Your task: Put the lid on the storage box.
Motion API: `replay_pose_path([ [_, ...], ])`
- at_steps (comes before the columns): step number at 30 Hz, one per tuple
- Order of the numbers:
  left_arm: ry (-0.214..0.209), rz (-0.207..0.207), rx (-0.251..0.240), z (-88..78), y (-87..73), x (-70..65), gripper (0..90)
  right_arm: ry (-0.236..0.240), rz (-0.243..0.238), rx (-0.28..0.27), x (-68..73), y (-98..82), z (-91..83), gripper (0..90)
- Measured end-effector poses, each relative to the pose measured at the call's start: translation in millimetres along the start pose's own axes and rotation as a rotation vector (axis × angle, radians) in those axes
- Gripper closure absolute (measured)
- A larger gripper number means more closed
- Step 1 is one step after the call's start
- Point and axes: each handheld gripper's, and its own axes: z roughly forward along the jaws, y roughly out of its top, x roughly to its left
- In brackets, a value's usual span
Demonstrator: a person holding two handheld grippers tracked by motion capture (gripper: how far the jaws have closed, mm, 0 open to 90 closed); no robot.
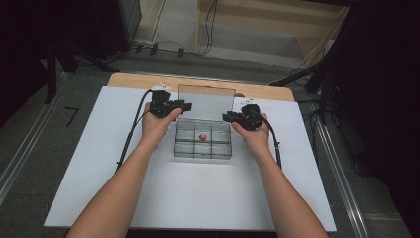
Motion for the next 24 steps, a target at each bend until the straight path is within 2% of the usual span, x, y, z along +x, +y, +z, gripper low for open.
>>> replay_pose_path([
  [2,0.014,0.010,0.003,-1.1,0.4,-1.8,57.5,-0.002,0.000,-0.001,0.4,-0.2,-0.4,66.3],
  [8,0.000,0.027,0.006,-3.9,-0.2,-1.7,59.9,0.001,0.022,-0.004,1.5,1.8,-1.4,63.3],
  [11,0.001,0.041,0.003,-4.9,-0.9,-2.7,59.9,0.003,0.013,-0.028,2.2,5.8,-6.2,60.5],
  [14,-0.001,0.047,-0.003,-5.6,-2.1,-3.3,59.8,0.001,0.020,-0.059,0.7,13.1,-15.3,59.0],
  [20,-0.006,0.041,-0.017,-6.9,-4.5,-4.5,59.4,-0.007,-0.010,-0.108,3.3,34.4,-33.9,58.2],
  [24,-0.013,0.038,-0.020,-8.1,-5.3,-5.0,58.9,0.001,-0.012,-0.134,5.7,44.0,-41.5,58.2],
])
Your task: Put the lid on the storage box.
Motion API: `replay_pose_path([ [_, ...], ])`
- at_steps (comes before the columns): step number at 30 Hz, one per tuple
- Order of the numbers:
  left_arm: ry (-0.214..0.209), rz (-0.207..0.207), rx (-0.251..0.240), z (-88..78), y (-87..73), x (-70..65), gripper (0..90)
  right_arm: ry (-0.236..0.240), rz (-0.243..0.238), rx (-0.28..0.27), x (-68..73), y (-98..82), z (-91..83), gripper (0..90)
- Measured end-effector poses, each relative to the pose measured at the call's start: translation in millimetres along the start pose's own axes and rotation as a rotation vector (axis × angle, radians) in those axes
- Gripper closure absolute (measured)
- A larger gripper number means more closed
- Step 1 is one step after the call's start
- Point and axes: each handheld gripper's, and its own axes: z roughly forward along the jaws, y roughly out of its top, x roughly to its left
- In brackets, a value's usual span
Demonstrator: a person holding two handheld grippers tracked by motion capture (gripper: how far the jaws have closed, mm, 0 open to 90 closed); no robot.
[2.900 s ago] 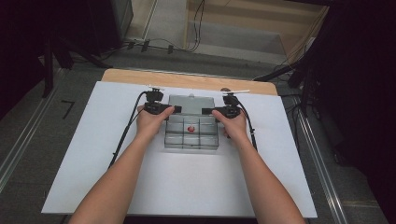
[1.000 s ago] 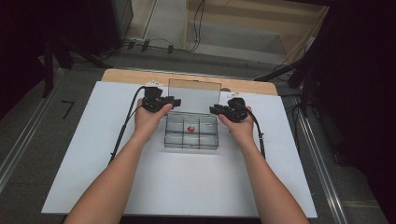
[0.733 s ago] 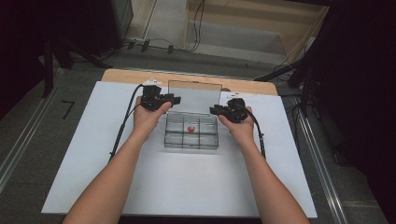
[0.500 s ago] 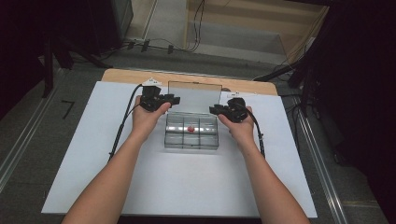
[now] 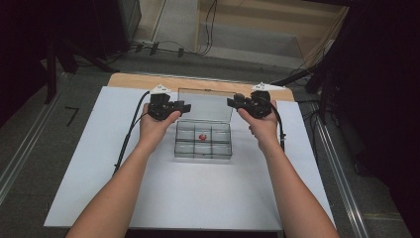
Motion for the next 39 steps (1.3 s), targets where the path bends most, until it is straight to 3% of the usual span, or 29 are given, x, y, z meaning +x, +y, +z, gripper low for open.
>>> replay_pose_path([
  [8,-0.011,0.011,0.008,-3.5,-1.3,-2.8,57.0,0.010,-0.021,0.014,6.8,0.4,-1.0,65.2],
  [15,-0.036,0.001,0.013,-6.6,0.8,-6.0,49.4,0.015,-0.042,0.017,12.1,-3.0,-7.3,65.4],
  [18,-0.036,0.007,-0.009,-11.4,4.5,-10.0,48.1,0.017,-0.050,0.013,14.3,-5.4,-9.9,65.3],
  [23,-0.058,-0.006,-0.052,-24.7,13.3,-16.2,48.1,0.023,-0.052,0.005,17.5,-9.8,-13.9,64.7],
  [27,-0.057,-0.007,-0.050,-32.8,17.3,-19.1,48.9,0.018,-0.061,0.011,21.7,-11.8,-17.5,64.3],
  [34,-0.063,0.039,-0.037,-42.1,17.0,-23.5,54.3,0.021,-0.061,0.003,24.8,-17.5,-21.5,63.1],
  [39,-0.071,0.034,-0.044,-45.8,12.5,-27.0,54.0,0.021,-0.064,0.002,27.7,-21.1,-24.2,61.8],
])
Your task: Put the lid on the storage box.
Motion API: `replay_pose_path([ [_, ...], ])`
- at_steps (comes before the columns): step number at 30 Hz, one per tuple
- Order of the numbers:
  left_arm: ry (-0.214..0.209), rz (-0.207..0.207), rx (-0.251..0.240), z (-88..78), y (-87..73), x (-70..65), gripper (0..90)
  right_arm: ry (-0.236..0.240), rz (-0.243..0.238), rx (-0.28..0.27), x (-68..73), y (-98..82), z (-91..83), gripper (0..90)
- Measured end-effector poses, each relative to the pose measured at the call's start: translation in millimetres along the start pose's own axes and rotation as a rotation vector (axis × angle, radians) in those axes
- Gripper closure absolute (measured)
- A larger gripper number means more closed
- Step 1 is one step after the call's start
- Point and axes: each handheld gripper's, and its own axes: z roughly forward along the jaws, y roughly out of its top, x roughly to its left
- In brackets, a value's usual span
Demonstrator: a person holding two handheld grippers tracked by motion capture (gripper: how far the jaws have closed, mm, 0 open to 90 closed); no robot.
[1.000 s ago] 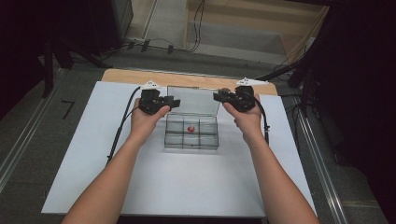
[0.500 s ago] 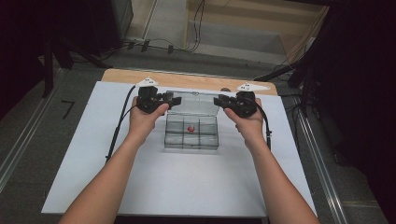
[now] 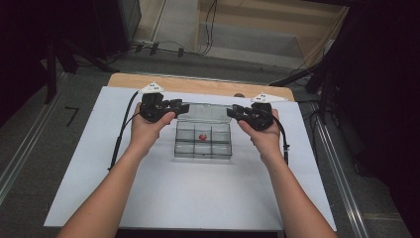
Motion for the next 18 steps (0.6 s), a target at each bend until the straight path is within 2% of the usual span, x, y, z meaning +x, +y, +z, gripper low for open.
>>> replay_pose_path([
  [5,-0.015,0.009,-0.003,-3.0,-4.7,-4.4,52.4,0.004,0.008,0.001,3.8,-4.6,-3.2,57.9],
  [7,-0.014,0.014,-0.005,-4.1,-6.8,-6.2,52.3,0.002,0.021,0.002,4.9,-6.8,-5.4,54.4],
  [11,-0.011,0.029,-0.007,-6.2,-10.8,-8.4,51.8,-0.008,0.015,-0.003,6.4,-11.5,-11.4,50.1],
  [13,-0.009,0.031,-0.011,-7.0,-12.5,-9.0,51.7,-0.026,0.005,-0.003,7.9,-14.8,-14.8,49.2],
  [18,-0.004,0.039,-0.018,-8.9,-15.9,-11.1,51.7,-0.033,0.008,-0.003,9.6,-24.3,-22.7,48.9],
])
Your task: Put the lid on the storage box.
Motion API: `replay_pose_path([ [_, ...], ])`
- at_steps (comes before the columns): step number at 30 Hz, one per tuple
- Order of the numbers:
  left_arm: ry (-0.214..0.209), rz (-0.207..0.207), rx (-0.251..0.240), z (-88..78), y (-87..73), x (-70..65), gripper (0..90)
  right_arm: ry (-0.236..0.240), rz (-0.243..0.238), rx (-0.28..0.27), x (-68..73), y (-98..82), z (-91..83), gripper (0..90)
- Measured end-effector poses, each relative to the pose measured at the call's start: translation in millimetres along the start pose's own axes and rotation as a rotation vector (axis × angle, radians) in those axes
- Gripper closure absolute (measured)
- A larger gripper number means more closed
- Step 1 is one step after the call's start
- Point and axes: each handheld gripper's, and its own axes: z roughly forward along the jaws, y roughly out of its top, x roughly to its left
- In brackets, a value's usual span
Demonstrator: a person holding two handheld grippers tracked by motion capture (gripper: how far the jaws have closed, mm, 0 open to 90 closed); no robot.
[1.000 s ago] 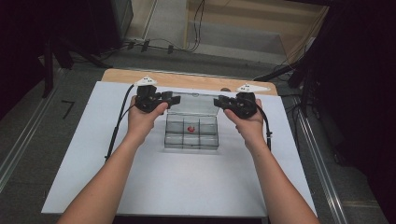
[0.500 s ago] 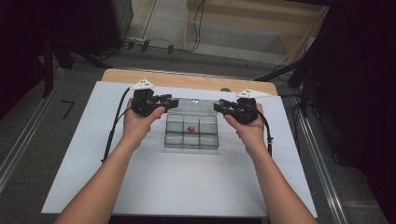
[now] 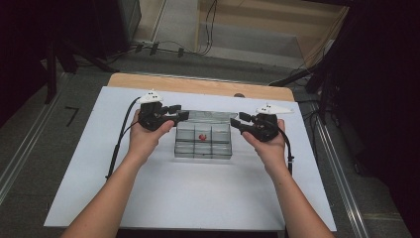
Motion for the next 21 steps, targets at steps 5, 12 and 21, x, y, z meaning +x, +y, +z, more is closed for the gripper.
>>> replay_pose_path([
  [5,0.004,0.003,-0.006,-2.7,-3.9,-1.0,51.6,-0.002,0.005,0.007,-0.8,-10.7,-4.9,50.0],
  [12,0.011,0.004,-0.013,-6.8,-10.1,-3.0,51.1,0.018,0.038,0.023,-1.6,-23.2,-5.0,64.0],
  [21,0.033,0.037,-0.010,-10.5,-16.2,-9.5,49.5,0.102,0.063,0.034,0.6,-24.3,-3.1,87.7],
])
